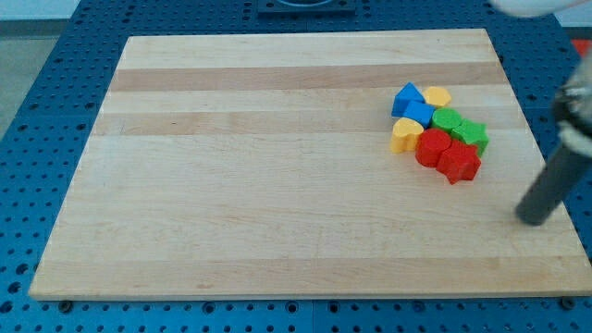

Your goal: Move the green star diagonal to the green circle

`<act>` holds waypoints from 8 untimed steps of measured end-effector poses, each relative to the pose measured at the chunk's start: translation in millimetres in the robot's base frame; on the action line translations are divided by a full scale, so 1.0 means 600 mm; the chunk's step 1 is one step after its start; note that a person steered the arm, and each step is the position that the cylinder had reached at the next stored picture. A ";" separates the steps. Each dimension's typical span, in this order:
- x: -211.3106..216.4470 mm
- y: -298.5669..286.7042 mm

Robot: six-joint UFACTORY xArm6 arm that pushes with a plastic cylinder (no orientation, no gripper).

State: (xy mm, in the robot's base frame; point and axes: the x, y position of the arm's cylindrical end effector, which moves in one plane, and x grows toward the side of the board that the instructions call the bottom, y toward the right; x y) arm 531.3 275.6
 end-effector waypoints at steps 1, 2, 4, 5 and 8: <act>-0.055 0.051; -0.062 0.047; -0.136 -0.072; -0.140 -0.100; -0.213 -0.259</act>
State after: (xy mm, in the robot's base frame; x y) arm 403.4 120.5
